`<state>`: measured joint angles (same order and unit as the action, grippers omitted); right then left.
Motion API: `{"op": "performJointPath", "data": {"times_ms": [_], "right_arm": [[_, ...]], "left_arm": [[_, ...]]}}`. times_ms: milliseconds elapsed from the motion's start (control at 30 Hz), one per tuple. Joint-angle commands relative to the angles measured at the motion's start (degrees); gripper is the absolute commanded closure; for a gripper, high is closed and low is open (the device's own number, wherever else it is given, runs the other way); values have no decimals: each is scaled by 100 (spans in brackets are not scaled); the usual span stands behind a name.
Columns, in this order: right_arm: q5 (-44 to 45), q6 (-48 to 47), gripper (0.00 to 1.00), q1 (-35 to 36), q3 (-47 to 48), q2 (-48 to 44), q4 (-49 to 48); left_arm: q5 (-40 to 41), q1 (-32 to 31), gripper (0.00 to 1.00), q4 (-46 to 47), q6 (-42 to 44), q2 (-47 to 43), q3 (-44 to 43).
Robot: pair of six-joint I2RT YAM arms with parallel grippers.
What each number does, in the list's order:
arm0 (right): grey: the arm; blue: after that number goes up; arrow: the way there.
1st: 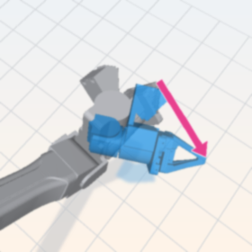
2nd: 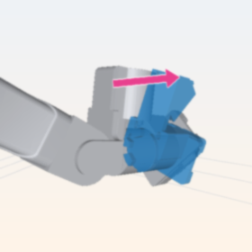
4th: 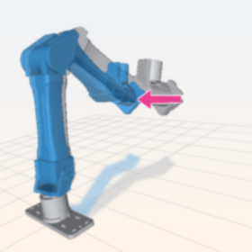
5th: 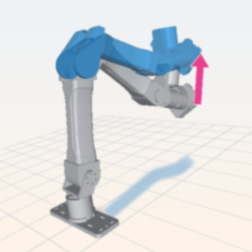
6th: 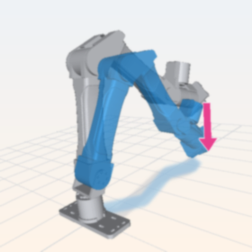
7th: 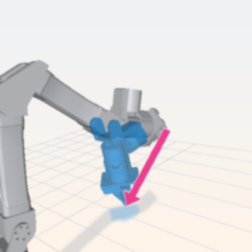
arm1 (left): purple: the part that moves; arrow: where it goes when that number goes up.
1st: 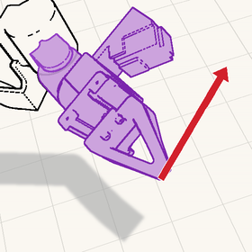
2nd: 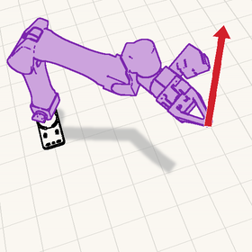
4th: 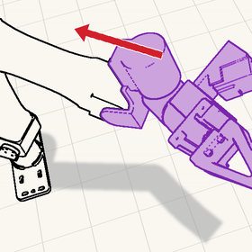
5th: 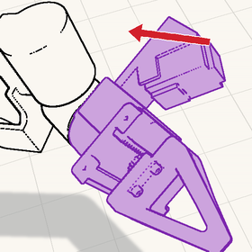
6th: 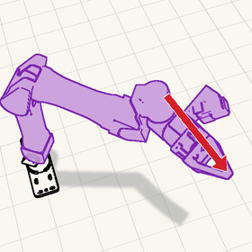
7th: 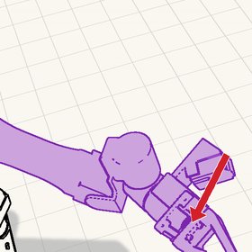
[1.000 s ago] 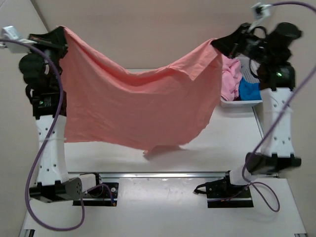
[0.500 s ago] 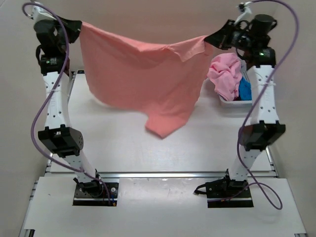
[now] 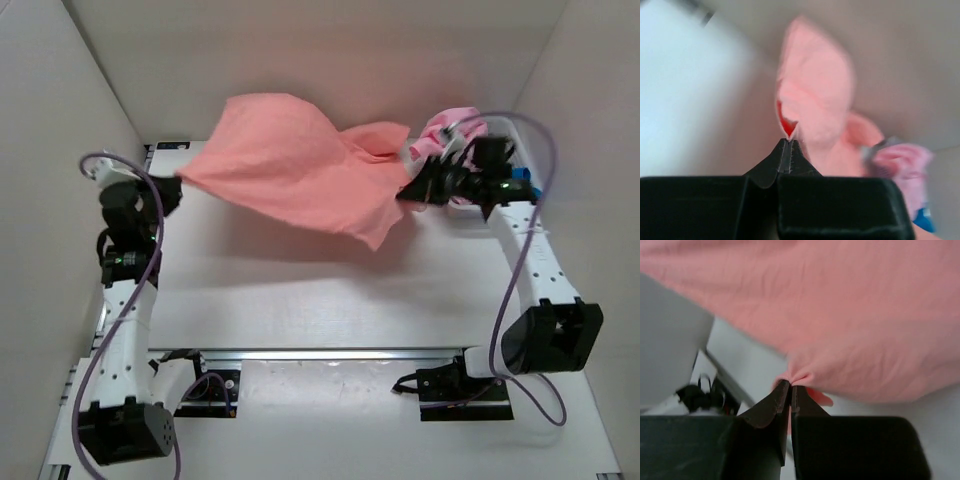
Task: Fold and stack the t-shirts
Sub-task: Flatten out the tshirt
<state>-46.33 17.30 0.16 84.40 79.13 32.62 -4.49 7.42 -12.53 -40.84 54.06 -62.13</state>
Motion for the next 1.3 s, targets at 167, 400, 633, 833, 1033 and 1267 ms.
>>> {"op": "performJointPath", "data": {"times_ms": [167, 400, 633, 833, 1033, 1267], "right_arm": [[598, -999, 99, 1029, -2487, -653, 1685], [862, -992, 100, 924, -4105, -1294, 1844], [1073, -975, 100, 810, -5064, -1945, 2186], [1047, -1001, 100, 722, -5004, -1963, 2275], [617, -1044, 100, 696, -4618, -1332, 2047], [204, -1097, 100, 467, -3722, -479, 1635]], "left_arm": [[730, 190, 100, -671, 225, -291, 2291], [844, 181, 100, -1058, 200, -563, 3398], [1538, 75, 100, -1629, 542, -1020, 3726], [1619, 146, 100, -1700, 366, -810, 3620], [1443, 102, 100, -1165, 419, -538, 3357], [1398, 128, 100, -733, 455, 288, 2839]]}}
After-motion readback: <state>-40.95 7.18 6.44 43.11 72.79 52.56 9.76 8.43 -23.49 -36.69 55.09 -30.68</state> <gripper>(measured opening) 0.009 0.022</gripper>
